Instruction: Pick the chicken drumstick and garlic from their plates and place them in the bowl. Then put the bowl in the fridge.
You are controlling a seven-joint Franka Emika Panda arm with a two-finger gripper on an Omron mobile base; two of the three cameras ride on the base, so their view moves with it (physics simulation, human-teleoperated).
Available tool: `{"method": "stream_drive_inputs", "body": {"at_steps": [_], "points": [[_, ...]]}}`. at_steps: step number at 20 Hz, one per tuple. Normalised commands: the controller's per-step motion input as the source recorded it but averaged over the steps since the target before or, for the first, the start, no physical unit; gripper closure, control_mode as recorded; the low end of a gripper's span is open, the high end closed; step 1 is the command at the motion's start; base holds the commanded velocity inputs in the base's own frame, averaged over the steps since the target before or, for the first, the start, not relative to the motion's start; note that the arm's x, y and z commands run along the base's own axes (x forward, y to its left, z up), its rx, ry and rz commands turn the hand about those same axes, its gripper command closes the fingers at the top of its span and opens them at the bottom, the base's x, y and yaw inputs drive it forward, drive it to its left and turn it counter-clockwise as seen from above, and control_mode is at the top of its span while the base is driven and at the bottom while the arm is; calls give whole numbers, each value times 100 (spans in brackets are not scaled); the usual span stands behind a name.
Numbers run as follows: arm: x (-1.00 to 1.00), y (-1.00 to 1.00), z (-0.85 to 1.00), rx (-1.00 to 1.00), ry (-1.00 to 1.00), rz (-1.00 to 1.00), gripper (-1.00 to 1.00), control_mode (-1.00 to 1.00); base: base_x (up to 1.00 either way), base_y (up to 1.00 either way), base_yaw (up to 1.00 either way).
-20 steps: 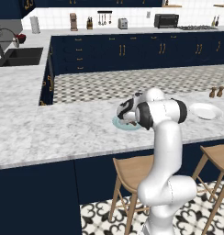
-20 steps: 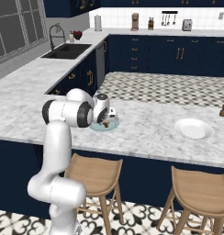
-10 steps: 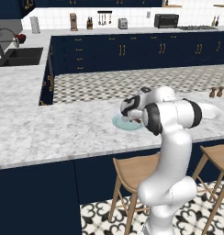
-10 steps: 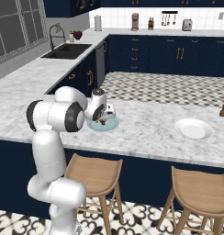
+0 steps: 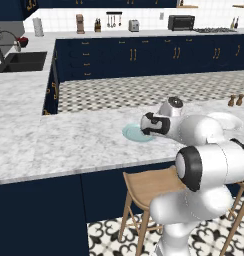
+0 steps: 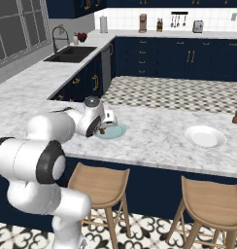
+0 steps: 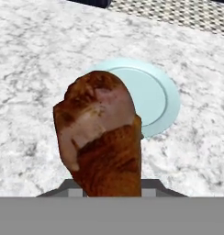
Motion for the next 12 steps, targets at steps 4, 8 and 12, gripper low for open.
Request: {"method": "stream_drive_inputs", "body": {"at_steps": [4,8,12], "points": [[-95,-4,73,0,-1,-2,100,-100,0,0,0],[0,0,0,0,0,0,100,100,-42,-55,-4],[0,0,0,0,0,0,100,100,-16,-99,-3]]}}
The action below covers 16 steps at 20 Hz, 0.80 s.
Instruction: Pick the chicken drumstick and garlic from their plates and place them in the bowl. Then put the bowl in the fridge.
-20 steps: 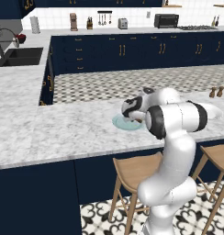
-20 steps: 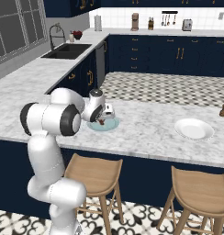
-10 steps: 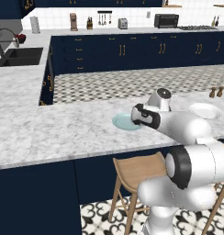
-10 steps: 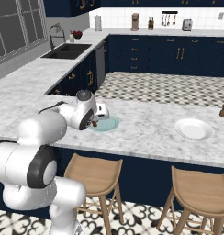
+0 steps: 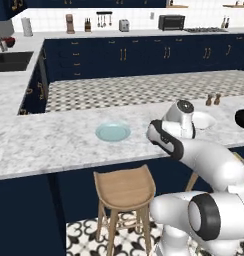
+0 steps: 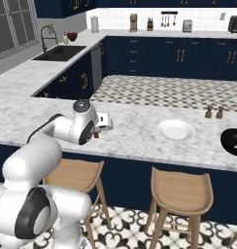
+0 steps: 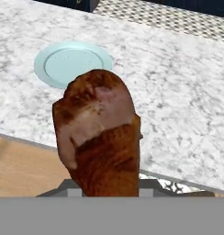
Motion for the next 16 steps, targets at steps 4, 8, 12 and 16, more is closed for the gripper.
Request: {"method": "stream_drive_inputs", "body": {"at_steps": [4,8,12,16], "points": [[0,0,0,0,0,0,100,100,-4,-100,0],[0,0,0,0,0,0,100,100,-26,-100,0],[0,0,0,0,0,0,100,100,-56,-100,-2],[0,0,0,0,0,0,100,100,-18,-100,-1]]}}
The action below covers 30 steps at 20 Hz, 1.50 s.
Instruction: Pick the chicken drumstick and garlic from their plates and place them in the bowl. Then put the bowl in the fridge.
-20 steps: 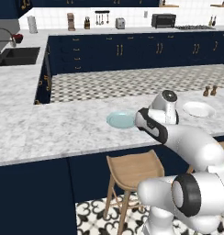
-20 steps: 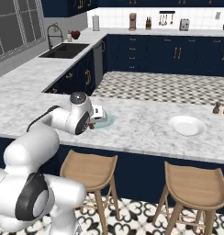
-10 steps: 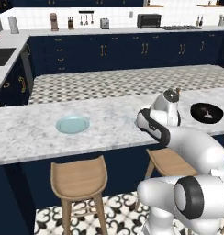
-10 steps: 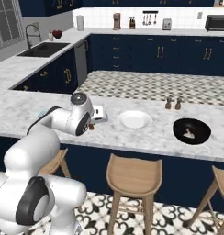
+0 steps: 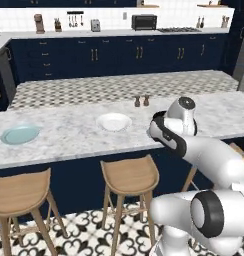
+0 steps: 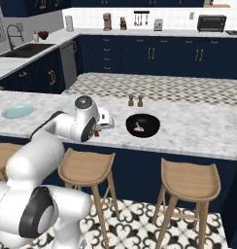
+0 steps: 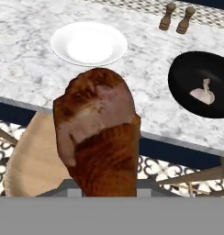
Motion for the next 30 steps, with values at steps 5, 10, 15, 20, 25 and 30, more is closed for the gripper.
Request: {"method": "stream_drive_inputs", "body": {"at_steps": [5,10,15,20,25,30], "points": [[0,0,0,0,0,0,100,100,44,-95,0],[0,0,0,0,0,0,100,100,75,-36,25],[0,0,0,0,0,0,100,100,70,-22,33],[0,0,0,0,0,0,100,100,100,-19,12],[0,0,0,0,0,0,100,100,100,0,-33],[60,-6,-3,0,6,-5,100,-100,40,0,-9]]}}
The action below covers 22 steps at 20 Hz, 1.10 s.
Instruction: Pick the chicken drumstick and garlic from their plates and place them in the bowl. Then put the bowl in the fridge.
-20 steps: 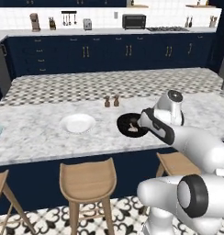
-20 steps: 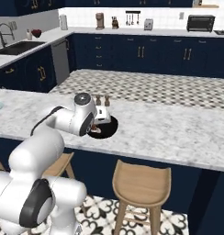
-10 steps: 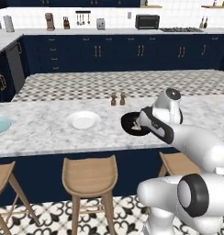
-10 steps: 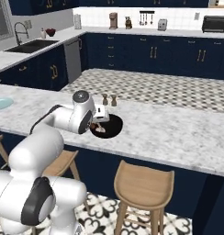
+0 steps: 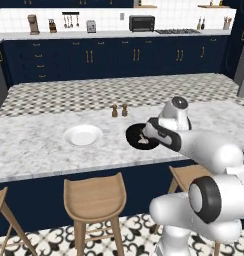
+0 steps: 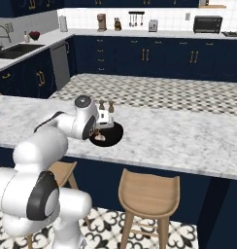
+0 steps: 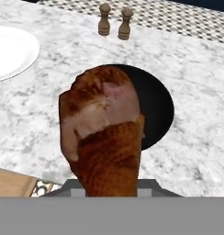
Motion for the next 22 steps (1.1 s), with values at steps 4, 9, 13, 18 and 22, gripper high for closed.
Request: {"method": "stream_drive_inputs", "body": {"at_steps": [4,9,13,18,22], "points": [[99,-9,-34,3,18,0,100,-100,0,0,0],[90,-2,-60,3,12,0,100,-100,0,0,0],[59,0,-62,0,7,0,100,-100,0,0,0],[36,0,-53,0,5,0,100,-100,0,0,0],[44,14,-31,0,4,0,100,-100,0,0,0]]}}
